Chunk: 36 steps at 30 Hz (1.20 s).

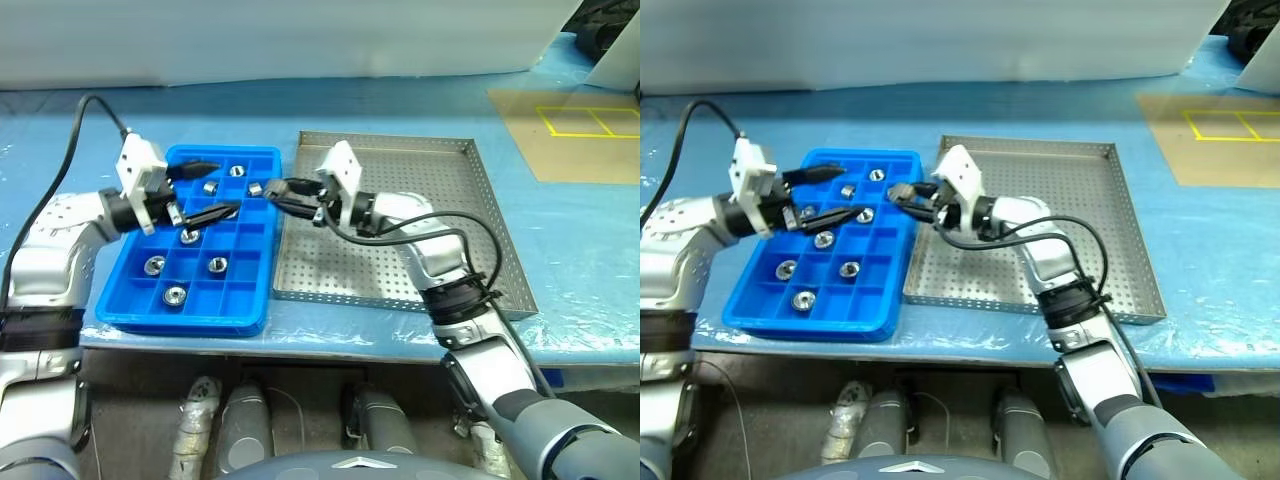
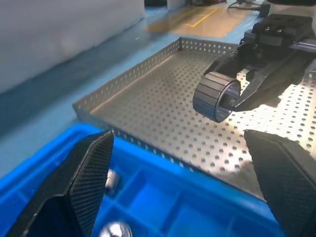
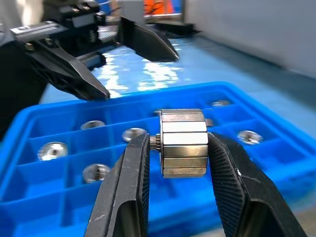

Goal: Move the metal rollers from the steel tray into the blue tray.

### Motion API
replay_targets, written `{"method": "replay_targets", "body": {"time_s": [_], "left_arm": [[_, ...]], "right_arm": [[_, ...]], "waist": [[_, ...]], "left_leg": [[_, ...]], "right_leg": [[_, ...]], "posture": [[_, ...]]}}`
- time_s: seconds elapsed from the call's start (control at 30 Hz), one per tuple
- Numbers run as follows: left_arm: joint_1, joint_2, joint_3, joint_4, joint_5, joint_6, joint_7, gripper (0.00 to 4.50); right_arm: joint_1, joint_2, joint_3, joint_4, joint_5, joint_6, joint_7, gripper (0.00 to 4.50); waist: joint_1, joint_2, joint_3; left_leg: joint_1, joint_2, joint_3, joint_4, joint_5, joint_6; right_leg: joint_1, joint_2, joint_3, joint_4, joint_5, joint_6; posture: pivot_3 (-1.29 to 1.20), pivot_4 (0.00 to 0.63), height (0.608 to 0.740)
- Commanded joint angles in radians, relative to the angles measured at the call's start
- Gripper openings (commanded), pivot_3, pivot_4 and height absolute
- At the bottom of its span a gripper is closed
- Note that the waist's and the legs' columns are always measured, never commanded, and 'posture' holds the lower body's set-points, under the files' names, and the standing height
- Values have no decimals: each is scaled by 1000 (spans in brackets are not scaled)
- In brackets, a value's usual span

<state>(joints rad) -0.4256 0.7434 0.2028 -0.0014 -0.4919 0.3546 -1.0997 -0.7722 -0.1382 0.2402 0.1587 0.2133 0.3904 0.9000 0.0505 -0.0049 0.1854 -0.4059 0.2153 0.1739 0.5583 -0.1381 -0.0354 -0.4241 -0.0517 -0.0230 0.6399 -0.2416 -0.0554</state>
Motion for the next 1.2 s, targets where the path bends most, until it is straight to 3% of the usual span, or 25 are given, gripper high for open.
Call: {"method": "replay_targets", "body": {"time_s": [0.03, 0.27, 0.4, 0.57, 0.87, 1.0, 1.2], "left_arm": [[98, 43, 110, -173, -56, 47, 50, 4468], [346, 67, 305, -390, -120, 125, 143, 4468], [548, 32, 470, -519, -164, 175, 191, 4468], [664, 14, 545, -549, -194, 179, 207, 4468], [619, 59, 574, -478, -222, 175, 239, 4468], [578, 91, 566, -435, -225, 174, 237, 4468], [514, 115, 510, -405, -224, 175, 224, 4468]], "right_arm": [[-44, 41, 44, 29, 20, -39, 64, 1342], [-104, 105, 76, 179, 1, -132, 138, 1342], [-99, 106, 121, 246, -5, -135, 243, 1342], [-90, 112, 149, 331, -16, -136, 329, 1342], [-268, 253, 36, 672, -91, -386, 93, 1342], [-266, 247, 26, 672, -90, -395, 157, 1342], [-176, 173, 73, 488, -59, -272, 373, 1342]], "waist": [[12, -1, 0], [58, -1, 0], [80, -2, 0], [126, -1, 1], [142, -1, 1], [142, -2, 0], [137, -2, 0]], "left_leg": [[-1, 0, 0, 0, 0, 0], [0, 2, -2, -2, -1, 2], [0, 4, -3, -3, -1, 2], [0, 4, -3, -8, -1, 1], [1, 4, -9, -9, 0, 0], [0, 4, -9, -9, 0, 0], [-1, 4, -10, -9, 0, 0]], "right_leg": [[0, 0, -1, -1, 0, 0], [0, -2, -2, -1, 0, 0], [0, -2, -2, -1, -1, 0], [0, -2, -3, -4, -2, -1], [-2, -2, -2, -2, -2, -1], [-2, -2, -2, -2, -2, -1], [-2, -1, -3, -2, -2, 0]], "posture": [[113, 150, 740], [321, 150, 740], [399, 150, 740], [427, 150, 740], [400, 150, 740], [380, 150, 740], [341, 150, 740]]}}
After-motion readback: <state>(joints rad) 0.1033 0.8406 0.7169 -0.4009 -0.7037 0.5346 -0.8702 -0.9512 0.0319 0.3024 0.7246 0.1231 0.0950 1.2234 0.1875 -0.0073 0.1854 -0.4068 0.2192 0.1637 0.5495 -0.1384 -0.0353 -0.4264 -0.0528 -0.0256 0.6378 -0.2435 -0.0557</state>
